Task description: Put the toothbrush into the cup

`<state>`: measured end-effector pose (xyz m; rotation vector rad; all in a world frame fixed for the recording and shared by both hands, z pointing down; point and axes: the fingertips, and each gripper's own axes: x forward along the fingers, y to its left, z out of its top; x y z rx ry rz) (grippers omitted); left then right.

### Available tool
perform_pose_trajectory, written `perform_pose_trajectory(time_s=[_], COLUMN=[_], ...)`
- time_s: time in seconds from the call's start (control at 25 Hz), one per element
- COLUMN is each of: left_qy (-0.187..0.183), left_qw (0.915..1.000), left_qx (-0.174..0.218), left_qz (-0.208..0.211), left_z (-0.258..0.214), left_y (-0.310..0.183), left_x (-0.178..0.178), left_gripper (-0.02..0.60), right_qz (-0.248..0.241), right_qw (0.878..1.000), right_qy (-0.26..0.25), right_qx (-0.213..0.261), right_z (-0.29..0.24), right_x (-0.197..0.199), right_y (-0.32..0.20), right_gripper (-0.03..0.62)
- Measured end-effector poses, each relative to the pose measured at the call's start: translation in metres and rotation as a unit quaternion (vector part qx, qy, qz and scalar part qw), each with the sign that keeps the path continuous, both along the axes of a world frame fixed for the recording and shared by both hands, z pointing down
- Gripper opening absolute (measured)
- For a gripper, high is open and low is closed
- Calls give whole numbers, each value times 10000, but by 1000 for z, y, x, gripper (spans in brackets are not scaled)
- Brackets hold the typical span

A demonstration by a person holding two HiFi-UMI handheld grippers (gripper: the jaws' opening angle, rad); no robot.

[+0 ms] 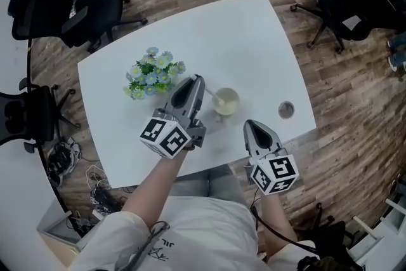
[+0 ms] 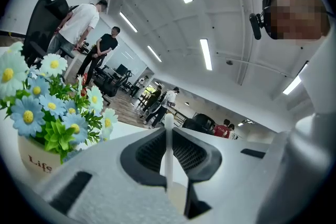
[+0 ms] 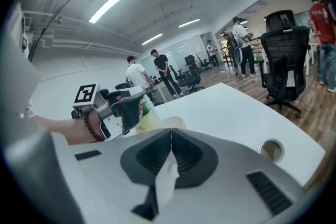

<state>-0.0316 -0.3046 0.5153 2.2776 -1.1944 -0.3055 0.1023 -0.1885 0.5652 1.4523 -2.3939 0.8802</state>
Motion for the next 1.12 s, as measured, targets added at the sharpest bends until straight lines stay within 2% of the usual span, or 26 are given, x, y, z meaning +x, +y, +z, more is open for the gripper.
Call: perform_pose_trajectory(time_s=[0.16, 0.44, 0.88, 1.12], left_qy=[-104, -315, -311, -477], left_qw=[9997, 9992, 9991, 9981], left_qx=[141, 120, 133, 169], left_qz=[146, 205, 261, 342], left_z=[10, 28, 35, 43], left_y=[3, 5, 8, 10], left_x=[12, 21, 31, 35], left_gripper=[46, 46, 48, 48], right_qz=[-10, -9, -54, -71], right_qw=[10000, 9999, 9998, 9997], right_qy=[-2, -26, -75, -117], right_qx=[-82, -138, -198, -219], right_z=[7, 12, 17, 20], right_x=[0, 2, 4, 3], right_y=[3, 2, 5, 7], right_gripper=[18, 18, 18, 18])
